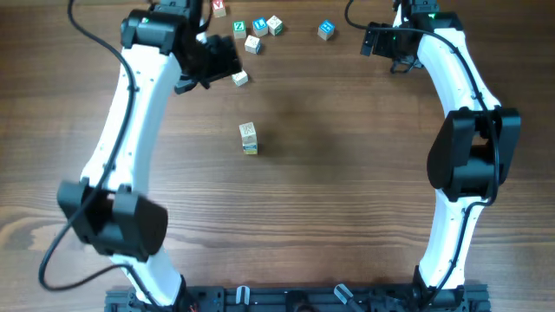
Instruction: Form a tower
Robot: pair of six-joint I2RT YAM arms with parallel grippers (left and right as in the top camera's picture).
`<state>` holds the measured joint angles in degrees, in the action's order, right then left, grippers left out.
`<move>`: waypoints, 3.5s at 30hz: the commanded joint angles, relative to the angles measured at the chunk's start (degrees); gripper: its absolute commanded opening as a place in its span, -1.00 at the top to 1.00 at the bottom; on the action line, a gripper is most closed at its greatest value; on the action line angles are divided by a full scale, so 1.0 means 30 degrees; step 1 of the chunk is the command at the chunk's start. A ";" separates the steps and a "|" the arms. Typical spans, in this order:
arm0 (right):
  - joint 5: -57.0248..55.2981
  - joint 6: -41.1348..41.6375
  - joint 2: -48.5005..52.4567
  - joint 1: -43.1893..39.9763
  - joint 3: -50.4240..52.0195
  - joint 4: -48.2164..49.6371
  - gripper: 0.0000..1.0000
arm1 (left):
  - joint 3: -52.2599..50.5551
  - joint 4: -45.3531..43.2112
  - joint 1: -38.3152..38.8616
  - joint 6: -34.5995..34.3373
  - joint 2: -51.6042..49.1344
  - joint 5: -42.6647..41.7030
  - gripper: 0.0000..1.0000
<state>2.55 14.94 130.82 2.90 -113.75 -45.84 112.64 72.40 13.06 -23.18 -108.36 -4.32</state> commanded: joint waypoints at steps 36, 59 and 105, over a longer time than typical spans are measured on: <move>0.0036 0.0087 -0.0430 0.0044 -0.0124 0.0044 -0.99 | -0.8174 -0.3920 0.3359 -0.0561 -0.2244 0.0532 -0.34; 0.0036 0.0080 -0.0430 0.0044 -0.0124 0.0044 -0.99 | -0.8174 -0.3861 0.3359 -0.0342 -0.2244 0.0612 0.35; 0.0036 0.0080 -0.0430 0.0044 -0.0124 0.0044 -0.99 | -0.1370 -1.1795 0.0568 0.2011 -0.7810 0.3395 -0.54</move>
<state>2.57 14.94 130.82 2.90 -113.75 -45.82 108.75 39.57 15.20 -20.08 -128.99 4.80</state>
